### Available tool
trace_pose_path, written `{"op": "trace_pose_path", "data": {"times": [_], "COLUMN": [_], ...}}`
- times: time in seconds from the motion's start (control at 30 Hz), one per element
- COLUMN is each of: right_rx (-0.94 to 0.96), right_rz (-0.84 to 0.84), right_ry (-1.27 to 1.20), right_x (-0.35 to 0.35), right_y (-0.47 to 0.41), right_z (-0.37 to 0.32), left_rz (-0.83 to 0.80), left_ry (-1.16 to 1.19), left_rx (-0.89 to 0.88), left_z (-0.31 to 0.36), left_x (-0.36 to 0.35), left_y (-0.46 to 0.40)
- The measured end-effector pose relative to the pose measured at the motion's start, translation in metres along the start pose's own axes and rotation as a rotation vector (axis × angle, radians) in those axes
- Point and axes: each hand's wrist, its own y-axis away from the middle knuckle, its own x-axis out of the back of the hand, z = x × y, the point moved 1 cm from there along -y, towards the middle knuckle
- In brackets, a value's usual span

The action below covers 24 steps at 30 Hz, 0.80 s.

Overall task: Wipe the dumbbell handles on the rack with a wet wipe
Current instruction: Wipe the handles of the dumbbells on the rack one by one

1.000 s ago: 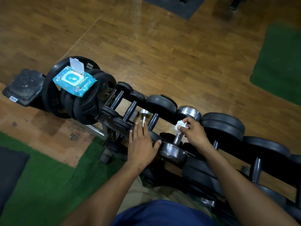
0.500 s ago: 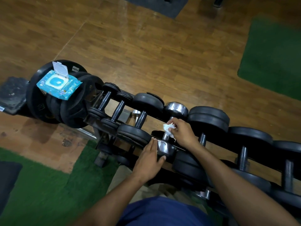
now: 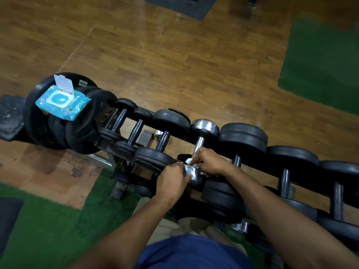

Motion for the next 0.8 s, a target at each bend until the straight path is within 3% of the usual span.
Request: {"op": "trace_pose_path", "data": {"times": [0.17,0.37,0.53,0.7,0.8], "right_rx": [-0.138,0.003,-0.091,0.034,-0.068], "right_rz": [0.295,-0.008,0.193,0.040,0.172], "right_ry": [-0.048,0.099,0.040,0.150,0.125], "right_x": [0.003,-0.008,-0.003,-0.008,0.001], "right_y": [-0.010,-0.008,-0.009,-0.008,-0.011], "right_z": [0.018,0.005,0.008,0.000,0.009], "left_rz": [-0.011,0.008,0.012,0.020,0.018], "left_ry": [-0.021,-0.053,-0.045,-0.064,-0.049], "left_rx": [0.003,-0.041,-0.054,-0.057,-0.048], "left_z": [0.000,-0.001,-0.002,-0.001,-0.001], "left_x": [0.001,0.001,0.001,0.001,0.002], "left_y": [-0.002,-0.001,0.001,0.001,0.001]}}
